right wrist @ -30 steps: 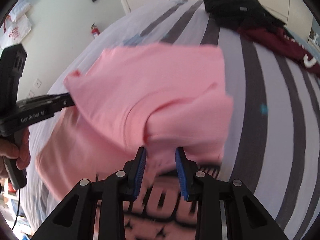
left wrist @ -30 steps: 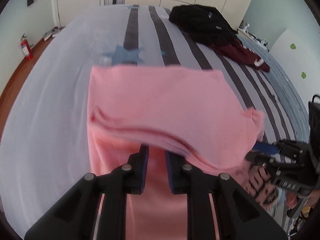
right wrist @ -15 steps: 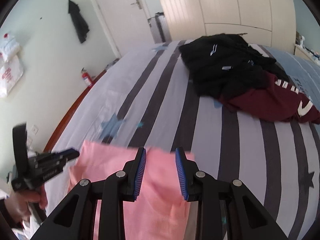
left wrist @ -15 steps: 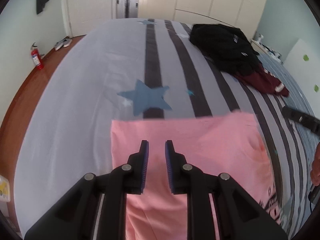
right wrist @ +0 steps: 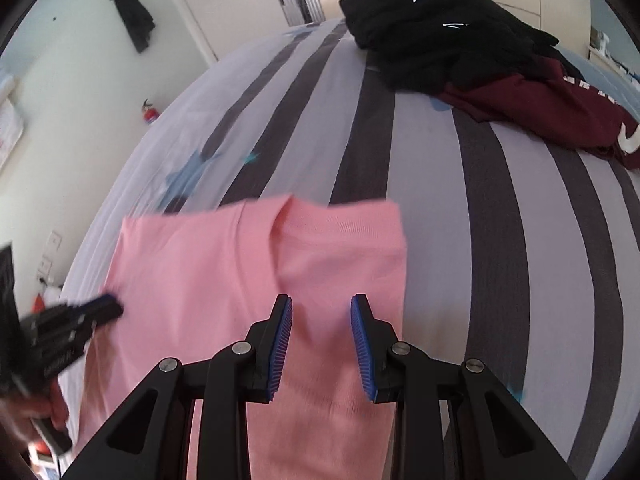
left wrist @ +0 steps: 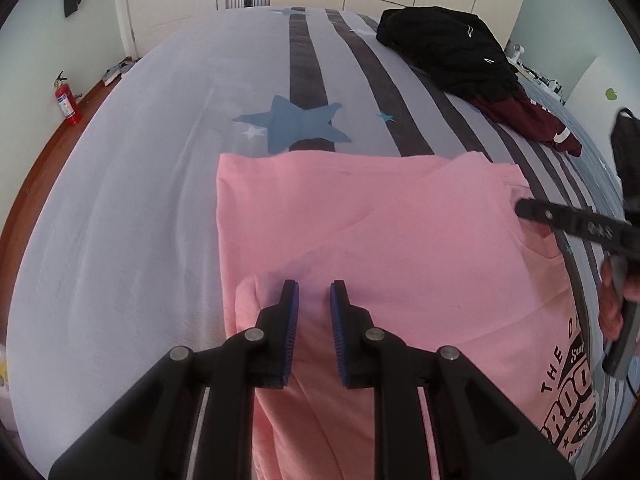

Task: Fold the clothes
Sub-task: 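Lay the hem down over the shirt and open both grippers, then grasp the folded pink shirt's edge with both grippers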

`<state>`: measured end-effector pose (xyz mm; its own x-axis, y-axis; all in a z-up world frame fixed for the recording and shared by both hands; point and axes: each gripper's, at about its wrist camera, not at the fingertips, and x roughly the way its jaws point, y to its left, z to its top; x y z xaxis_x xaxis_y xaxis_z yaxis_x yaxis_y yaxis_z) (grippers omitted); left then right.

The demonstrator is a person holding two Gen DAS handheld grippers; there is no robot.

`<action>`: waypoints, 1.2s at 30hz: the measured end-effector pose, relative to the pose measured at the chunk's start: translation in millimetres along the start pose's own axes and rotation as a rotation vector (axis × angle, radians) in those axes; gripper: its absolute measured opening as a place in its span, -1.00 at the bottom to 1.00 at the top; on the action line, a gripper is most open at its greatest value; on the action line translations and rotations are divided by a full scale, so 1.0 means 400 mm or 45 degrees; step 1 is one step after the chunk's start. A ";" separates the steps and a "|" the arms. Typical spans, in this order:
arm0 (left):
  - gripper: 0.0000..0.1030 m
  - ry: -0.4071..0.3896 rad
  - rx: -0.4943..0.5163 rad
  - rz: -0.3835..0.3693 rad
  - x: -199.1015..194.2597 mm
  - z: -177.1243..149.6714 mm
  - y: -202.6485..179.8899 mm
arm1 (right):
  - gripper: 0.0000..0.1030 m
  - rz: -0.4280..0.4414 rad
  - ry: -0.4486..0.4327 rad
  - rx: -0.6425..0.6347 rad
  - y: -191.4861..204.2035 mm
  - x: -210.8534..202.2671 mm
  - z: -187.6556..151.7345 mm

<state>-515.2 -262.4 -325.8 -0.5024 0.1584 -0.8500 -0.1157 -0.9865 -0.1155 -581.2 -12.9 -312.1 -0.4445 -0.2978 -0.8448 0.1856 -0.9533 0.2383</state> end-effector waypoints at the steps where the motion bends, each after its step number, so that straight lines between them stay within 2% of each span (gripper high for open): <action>1: -0.72 -0.005 -0.009 -0.003 -0.001 0.000 0.003 | -0.47 -0.007 0.001 0.002 -0.003 0.010 0.013; 6: -0.72 -0.025 -0.064 -0.026 -0.018 -0.006 0.027 | -0.47 -0.025 0.014 -0.032 0.009 0.034 0.048; 11: -0.71 -0.103 -0.169 -0.029 -0.114 -0.028 0.065 | -0.46 0.014 -0.059 -0.065 0.035 -0.044 0.025; 16: -0.70 -0.079 -0.235 -0.077 -0.217 -0.129 0.089 | -0.46 0.055 -0.041 -0.043 0.038 -0.146 -0.098; 18: -0.69 -0.040 -0.251 -0.076 -0.251 -0.187 0.093 | -0.45 0.042 -0.008 -0.002 0.029 -0.190 -0.177; 22: -0.67 0.053 -0.332 -0.139 -0.304 -0.307 0.088 | -0.42 0.002 0.082 0.061 0.016 -0.265 -0.335; 25: -0.60 0.096 -0.330 -0.143 -0.314 -0.360 0.070 | -0.38 -0.027 0.151 0.093 0.003 -0.309 -0.432; 30: -0.47 0.148 -0.349 -0.183 -0.302 -0.391 0.047 | -0.25 -0.012 0.191 0.138 -0.012 -0.344 -0.510; 36: -0.43 0.197 -0.343 -0.205 -0.272 -0.405 0.033 | -0.25 0.023 0.207 0.142 -0.004 -0.337 -0.525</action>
<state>-323.3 -299.1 -318.2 -0.3576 0.3252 -0.8754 0.0580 -0.9279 -0.3684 -337.6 39.5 -299.2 -0.2928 -0.3112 -0.9041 0.0897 -0.9503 0.2980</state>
